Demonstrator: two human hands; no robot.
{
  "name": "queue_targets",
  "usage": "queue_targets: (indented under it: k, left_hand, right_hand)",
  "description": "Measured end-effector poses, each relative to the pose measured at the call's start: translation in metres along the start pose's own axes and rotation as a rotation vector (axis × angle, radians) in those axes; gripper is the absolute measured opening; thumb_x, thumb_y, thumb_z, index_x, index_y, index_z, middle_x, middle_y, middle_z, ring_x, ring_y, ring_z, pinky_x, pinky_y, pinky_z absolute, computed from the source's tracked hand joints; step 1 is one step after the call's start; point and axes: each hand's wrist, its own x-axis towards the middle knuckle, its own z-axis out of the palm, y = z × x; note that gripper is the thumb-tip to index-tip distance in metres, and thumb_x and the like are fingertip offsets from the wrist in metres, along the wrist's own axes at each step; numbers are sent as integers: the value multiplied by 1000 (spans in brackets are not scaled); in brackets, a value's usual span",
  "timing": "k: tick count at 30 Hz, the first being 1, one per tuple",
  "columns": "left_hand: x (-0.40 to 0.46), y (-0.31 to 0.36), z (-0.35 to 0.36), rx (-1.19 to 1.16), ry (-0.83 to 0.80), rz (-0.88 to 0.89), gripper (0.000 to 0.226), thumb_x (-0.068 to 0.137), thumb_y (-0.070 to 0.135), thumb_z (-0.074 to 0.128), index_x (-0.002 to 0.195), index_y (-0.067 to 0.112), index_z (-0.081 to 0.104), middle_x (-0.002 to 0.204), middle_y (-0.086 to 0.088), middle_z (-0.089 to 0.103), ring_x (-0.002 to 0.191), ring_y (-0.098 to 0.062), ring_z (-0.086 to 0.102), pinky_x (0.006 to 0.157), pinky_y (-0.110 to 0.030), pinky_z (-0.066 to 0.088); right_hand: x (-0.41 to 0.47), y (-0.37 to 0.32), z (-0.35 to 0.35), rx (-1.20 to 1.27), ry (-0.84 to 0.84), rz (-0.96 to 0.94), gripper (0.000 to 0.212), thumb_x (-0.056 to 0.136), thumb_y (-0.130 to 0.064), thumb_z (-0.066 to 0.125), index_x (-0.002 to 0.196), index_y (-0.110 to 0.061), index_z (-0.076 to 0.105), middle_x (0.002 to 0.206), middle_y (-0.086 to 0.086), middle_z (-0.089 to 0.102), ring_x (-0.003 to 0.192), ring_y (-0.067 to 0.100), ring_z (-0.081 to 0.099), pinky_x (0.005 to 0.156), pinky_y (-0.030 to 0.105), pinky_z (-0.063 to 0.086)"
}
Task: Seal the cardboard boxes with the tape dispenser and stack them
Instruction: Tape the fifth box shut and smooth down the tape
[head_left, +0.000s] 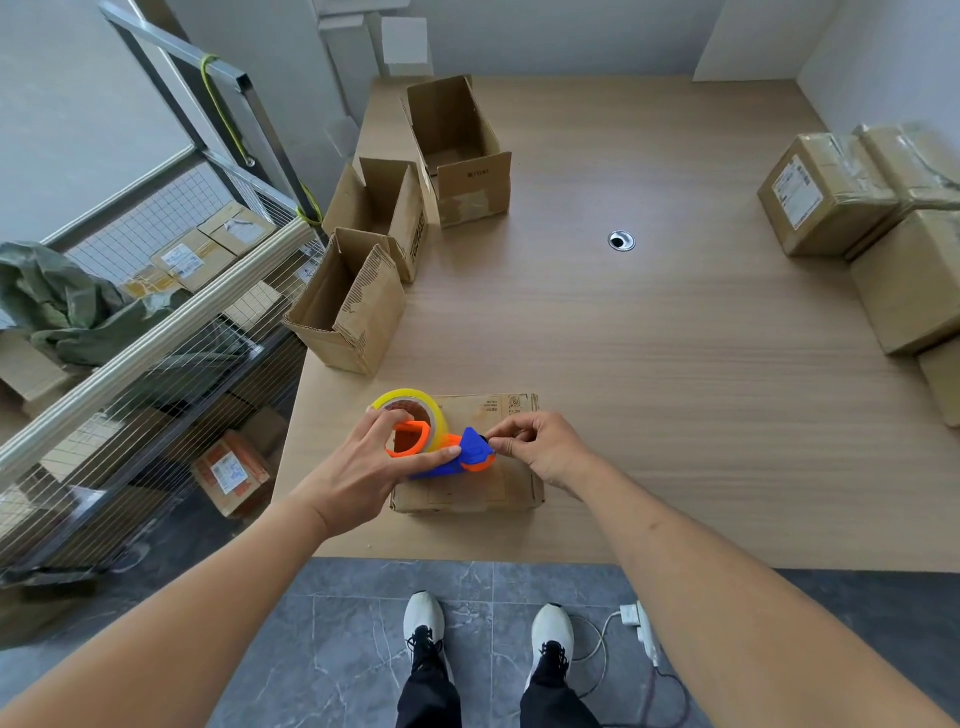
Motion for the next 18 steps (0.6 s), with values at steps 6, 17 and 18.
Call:
queue_targets:
  k: [6, 17, 18]
  left_hand:
    - [-2, -3, 0, -16, -10, 6, 94, 91, 4, 67, 153, 59, 23, 141, -15, 37, 129, -38, 39, 102, -53, 49]
    - [0, 0, -4, -28, -53, -6, 96, 93, 4, 63, 152, 63, 15, 148, -14, 30, 136, -37, 33, 109, -53, 44]
    - [1, 0, -4, -20, -51, -4, 96, 93, 4, 63, 153, 62, 16, 148, -14, 31, 135, -37, 33, 108, -54, 45]
  right_hand:
    - [2, 2, 7, -38, 63, -32, 4, 88, -18, 79, 86, -20, 81, 65, -18, 67, 67, 2, 52, 67, 13, 45]
    - [2, 5, 14, -186, 95, -179, 16, 100, -18, 60, 96, -24, 75, 101, -9, 68, 99, 10, 63, 92, 41, 53]
    - [1, 5, 12, -180, 76, -175, 17, 101, -18, 59, 97, -24, 75, 103, -9, 68, 101, 10, 62, 93, 41, 53]
